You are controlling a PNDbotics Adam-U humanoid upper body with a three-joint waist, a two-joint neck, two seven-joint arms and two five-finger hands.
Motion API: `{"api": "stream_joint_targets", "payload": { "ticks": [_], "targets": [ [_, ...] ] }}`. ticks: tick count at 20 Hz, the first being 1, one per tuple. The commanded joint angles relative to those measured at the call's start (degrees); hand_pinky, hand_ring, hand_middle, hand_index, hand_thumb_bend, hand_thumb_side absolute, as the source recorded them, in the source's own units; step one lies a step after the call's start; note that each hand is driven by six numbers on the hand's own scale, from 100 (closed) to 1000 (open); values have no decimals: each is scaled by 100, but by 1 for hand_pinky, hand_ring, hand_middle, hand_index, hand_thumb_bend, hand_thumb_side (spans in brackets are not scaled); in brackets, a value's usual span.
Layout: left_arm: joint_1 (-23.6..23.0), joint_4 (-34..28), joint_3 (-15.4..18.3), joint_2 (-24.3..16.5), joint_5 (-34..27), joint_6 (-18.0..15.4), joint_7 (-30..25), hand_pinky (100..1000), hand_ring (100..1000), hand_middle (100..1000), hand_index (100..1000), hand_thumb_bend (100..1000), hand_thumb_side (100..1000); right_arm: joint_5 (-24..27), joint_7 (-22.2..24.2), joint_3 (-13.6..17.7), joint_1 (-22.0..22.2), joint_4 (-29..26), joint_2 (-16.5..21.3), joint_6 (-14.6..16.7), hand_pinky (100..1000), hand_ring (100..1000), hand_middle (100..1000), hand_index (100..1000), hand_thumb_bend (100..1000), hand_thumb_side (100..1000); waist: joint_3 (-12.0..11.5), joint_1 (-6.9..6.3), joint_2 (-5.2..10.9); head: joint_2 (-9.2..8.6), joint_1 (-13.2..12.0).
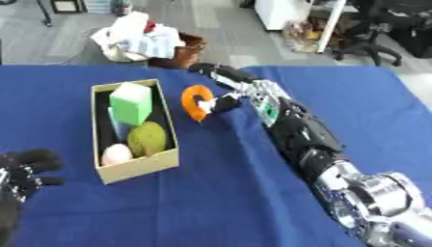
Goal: Pick up objects on the table and place them in the box.
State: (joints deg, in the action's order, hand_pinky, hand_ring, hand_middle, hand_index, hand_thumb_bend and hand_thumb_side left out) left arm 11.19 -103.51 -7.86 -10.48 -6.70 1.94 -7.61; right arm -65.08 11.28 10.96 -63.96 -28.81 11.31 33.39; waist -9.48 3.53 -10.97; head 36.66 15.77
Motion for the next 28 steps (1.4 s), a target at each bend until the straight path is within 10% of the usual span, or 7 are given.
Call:
{"api": "stream_joint_targets", "payload": {
  "ticks": [1,7,17,28],
  "targets": [
    [66,-125,12,-48,16,-25,-28,630,719,668,747,100,900,-361,-101,-40,-101,-36,41,-89,896,943,984,1000,100,254,-14,-124,-6,-67,29],
    [78,-128,8,-36,12,-24,-39,629,718,668,746,100,900,-1094,-404,-26,-46,-75,-45,-377,749,785,872,976,100,100,-46,-112,-9,-77,52],
    [75,-130,12,-35,19,-20,-40,629,719,668,746,100,902,-1298,-1455,51,-76,-307,-50,-309,311,354,402,586,100,100,-57,-105,-21,-94,28],
    [146,-155,-36,-29,-10,-15,-76,628,718,666,745,100,890,22,-1878,156,-457,-781,59,-210,271,319,342,576,100,100,-290,-34,-25,-163,65]
  ]
}}
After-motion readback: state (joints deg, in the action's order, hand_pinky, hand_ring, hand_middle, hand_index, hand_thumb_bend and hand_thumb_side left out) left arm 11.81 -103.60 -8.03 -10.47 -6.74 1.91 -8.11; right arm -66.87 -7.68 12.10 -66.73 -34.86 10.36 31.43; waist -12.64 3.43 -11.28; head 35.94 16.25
